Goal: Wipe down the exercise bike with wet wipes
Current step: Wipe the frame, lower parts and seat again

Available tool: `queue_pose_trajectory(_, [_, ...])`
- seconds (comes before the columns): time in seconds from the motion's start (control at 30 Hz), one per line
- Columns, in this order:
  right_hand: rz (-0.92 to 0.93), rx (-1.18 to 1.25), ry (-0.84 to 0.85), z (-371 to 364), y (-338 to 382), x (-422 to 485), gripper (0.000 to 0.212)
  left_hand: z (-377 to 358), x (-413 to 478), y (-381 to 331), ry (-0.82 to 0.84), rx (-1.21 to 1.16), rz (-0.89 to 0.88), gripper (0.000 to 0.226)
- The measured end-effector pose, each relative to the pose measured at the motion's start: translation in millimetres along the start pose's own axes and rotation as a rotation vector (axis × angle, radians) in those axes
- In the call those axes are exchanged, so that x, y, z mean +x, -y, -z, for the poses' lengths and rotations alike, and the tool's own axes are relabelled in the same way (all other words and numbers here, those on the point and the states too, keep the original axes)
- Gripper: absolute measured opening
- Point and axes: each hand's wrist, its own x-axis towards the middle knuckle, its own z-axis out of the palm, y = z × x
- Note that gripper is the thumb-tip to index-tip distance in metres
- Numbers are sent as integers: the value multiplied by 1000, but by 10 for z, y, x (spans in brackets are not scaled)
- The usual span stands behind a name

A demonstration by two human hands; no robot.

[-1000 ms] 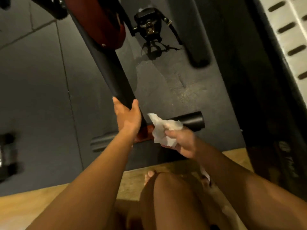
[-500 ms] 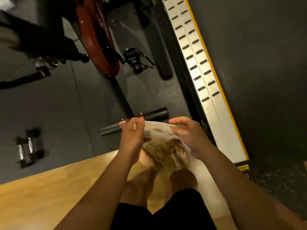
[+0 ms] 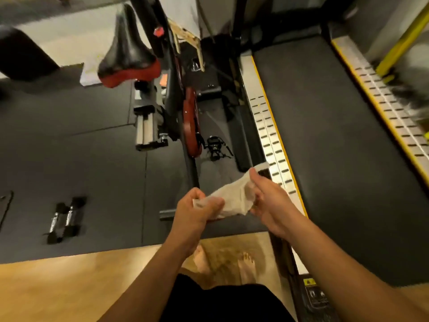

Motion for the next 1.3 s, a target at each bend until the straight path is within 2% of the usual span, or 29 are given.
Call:
queue_pose_trajectory(0.07, [-8,-166,5,-240,-145,-100,30,187,-168,-8,-21,-24,-46,38])
queue_pose_trajectory(0.17, [90,-376,-51,-591,-363,-209,22,548,-342,23,-13,-36,-74,35])
queue_pose_trajectory(0.27, [200,-462,-83,-1029,-589,-299,17,1021,-493,79,69,21,-18,41])
queue_pose_trajectory(0.33, [257,-608,-72,-1331,-804,-324,12,1341,-553,154,152,51,11,49])
queue_pose_trajectory(0.4, [282,-716,-31,-1737,-1082,-322,11,1763,-601,236,173,73,-19,31])
queue_pose_trajectory(0.47, [212,-679,41,-2173,-1351,-319,17,2218,-624,331,81,50,-28,10])
queue_pose_trajectory(0.63, [-60,-531,242,-3061,-1890,-310,30,3263,-700,611,-150,-68,-41,26])
queue_pose_trajectory(0.73, [-120,-427,251,-3477,-2088,-268,27,3715,-653,755,-229,-251,51,27])
queue_pose_trajectory(0.8, [-111,-419,193,-3718,-2137,-177,19,3973,-560,806,-329,-395,113,30])
queue_pose_trajectory(0.87, [-112,-407,140,-3920,-2158,-18,11,4221,-474,808,-412,-429,129,30])
queue_pose_trajectory(0.93, [-137,-373,145,-4127,-2169,167,8,4427,-388,742,-391,-372,61,31])
queue_pose_trajectory(1.07, [-182,-278,85,-4585,-2131,696,19,4799,-4,460,-198,-152,-3,25])
queue_pose_trajectory(1.13, [-224,-200,59,-4805,-2069,1014,22,4972,297,268,-114,-51,31,40])
queue_pose_trajectory(1.2, [-316,-212,53,-5024,-1952,1261,30,5129,576,48,-99,-49,19,53])
queue_pose_trajectory(1.3, [-428,-74,171,-5336,-1723,1587,44,5389,997,-255,-128,-64,-26,57])
